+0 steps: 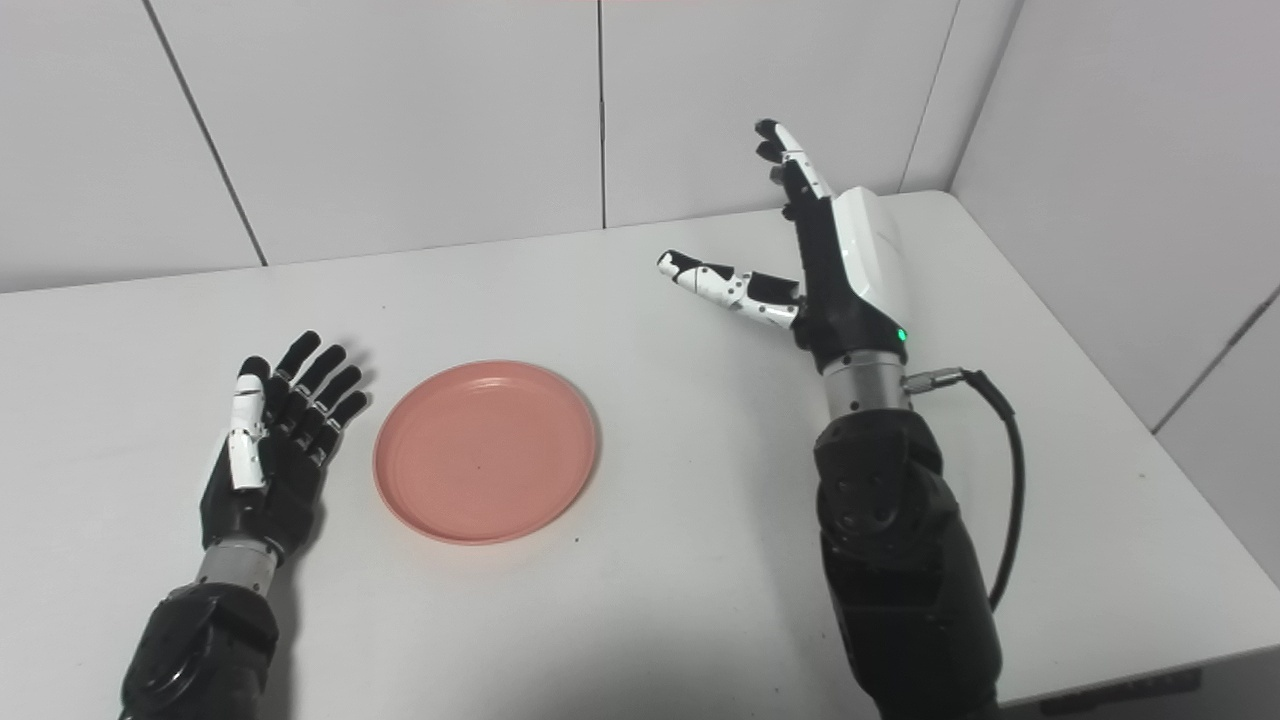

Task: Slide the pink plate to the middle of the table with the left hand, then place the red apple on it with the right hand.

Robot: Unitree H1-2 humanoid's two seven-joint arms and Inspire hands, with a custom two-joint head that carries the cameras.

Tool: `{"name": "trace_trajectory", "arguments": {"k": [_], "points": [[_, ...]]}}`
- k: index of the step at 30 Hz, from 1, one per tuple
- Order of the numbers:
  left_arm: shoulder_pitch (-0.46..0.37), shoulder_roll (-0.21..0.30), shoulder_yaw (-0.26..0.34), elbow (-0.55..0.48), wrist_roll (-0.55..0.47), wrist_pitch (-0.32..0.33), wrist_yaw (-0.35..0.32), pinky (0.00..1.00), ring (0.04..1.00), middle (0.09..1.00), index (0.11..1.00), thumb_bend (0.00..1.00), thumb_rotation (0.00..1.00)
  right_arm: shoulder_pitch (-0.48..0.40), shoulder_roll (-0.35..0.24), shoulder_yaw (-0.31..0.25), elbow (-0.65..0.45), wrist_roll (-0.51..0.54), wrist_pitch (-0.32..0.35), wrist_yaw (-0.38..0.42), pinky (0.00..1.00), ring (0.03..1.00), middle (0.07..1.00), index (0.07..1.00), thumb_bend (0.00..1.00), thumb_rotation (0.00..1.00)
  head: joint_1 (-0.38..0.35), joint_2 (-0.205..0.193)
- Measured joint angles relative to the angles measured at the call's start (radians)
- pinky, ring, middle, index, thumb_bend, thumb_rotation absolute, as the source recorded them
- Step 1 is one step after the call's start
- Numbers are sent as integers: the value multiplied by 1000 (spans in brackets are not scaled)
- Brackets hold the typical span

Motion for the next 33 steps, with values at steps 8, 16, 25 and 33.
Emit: {"name": "trace_trajectory", "arguments": {"k": [8,16,25,33], "points": [[0,1,6,3,-12,-4,1,886,876,886,869,425,1000,-4,-41,-80,18,-36,1,27,741,872,915,932,966,471,-6,-3],[0,2,12,11,-33,-12,-4,887,877,888,871,426,1000,5,-84,-126,57,-27,1,4,750,884,931,948,981,483,-12,-2],[0,3,12,10,-34,-12,-4,888,877,889,872,418,1000,24,-139,-147,147,-27,1,-10,740,864,916,951,1000,539,-17,-2],[0,6,16,14,-38,-15,-7,890,883,893,875,416,1000,44,-151,-150,223,-6,0,-36,734,864,923,943,1000,544,-20,-2]]}}
